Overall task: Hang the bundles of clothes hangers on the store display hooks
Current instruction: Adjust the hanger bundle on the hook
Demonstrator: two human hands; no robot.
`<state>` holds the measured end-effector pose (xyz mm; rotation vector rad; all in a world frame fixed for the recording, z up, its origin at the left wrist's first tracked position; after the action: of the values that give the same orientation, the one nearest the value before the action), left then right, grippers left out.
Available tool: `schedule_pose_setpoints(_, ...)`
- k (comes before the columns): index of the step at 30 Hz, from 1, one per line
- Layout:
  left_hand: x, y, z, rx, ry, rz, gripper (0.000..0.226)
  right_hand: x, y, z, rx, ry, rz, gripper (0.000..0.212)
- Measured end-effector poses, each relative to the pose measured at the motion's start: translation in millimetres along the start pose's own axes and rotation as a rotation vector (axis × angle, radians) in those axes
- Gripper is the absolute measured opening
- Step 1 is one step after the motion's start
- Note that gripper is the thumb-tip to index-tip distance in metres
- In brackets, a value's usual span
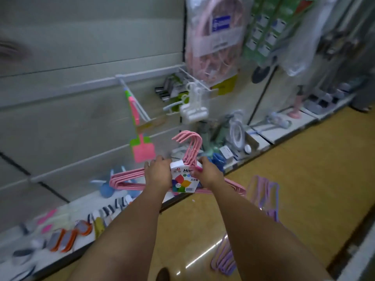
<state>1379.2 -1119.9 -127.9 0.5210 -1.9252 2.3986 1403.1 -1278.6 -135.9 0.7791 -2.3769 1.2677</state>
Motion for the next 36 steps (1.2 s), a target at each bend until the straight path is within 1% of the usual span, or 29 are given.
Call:
schedule_pose_setpoints(4, 37.5, -15.0, -68.1, 0.099, -0.178, 0.042, 0.033, 6.5, 27.7, -64.8, 0.177, -0.184, 0.012, 0.035)
schedule_pose_setpoints(8, 86.3, -23.7, -137.4, 0.214, -0.341, 0.09, 0.019, 17.6, 70.0, -129.0, 0.3, -0.345, -0.026, 0.033)
schedule_pose_setpoints(12, 135.5, -32.6, -196.8, 0.23, -0.476, 0.127, 0.015, 33.1, 123.7, -186.0, 0.367, -0.464, -0.112, 0.031)
schedule_pose_setpoints(15, 170.3, -34.3, -241.8, 0.239, -0.545, 0.151, 0.01, 47.9, 163.6, -225.9, 0.458, -0.521, -0.124, 0.029)
schedule_pose_setpoints(19, 219.6, -34.1, -298.8, 0.271, -0.569, 0.174, 0.019, 76.8, 219.2, -278.7, 0.584, -0.604, -0.124, 0.029)
schedule_pose_setpoints(22, 264.9, -33.0, -349.9, 0.389, -0.576, 0.207, 0.021, 100.6, 266.2, -316.9, 0.604, -0.635, -0.157, 0.027)
schedule_pose_setpoints(24, 291.5, -33.2, -380.5, 0.422, -0.586, 0.207, 0.022, 112.3, 294.1, -340.5, 0.596, -0.652, -0.175, 0.025)
schedule_pose_setpoints(29, 355.1, -38.4, -466.8, 0.4, -0.624, 0.215, 0.028, 149.4, 370.1, -408.7, 0.596, -0.695, -0.205, 0.023)
schedule_pose_setpoints(33, 392.0, -42.7, -533.0, 0.331, -0.703, 0.226, 0.04, 169.8, 421.8, -449.8, 0.551, -0.7, -0.205, 0.014)
schedule_pose_setpoints(36, 407.4, -44.8, -567.8, 0.285, -0.704, 0.273, 0.033, 177.8, 449.6, -474.5, 0.533, -0.703, -0.209, 0.017)
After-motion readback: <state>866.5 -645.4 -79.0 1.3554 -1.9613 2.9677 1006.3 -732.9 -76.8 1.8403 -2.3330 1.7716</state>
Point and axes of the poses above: each hand's wrist, its own x-axis away from the middle knuckle, its own y-axis out of the palm, z = x × y, the point moved 9 cm from there along -x, towards the middle knuckle, and after that the axes turned 14 degrees about -z, right-handed, at the moved point
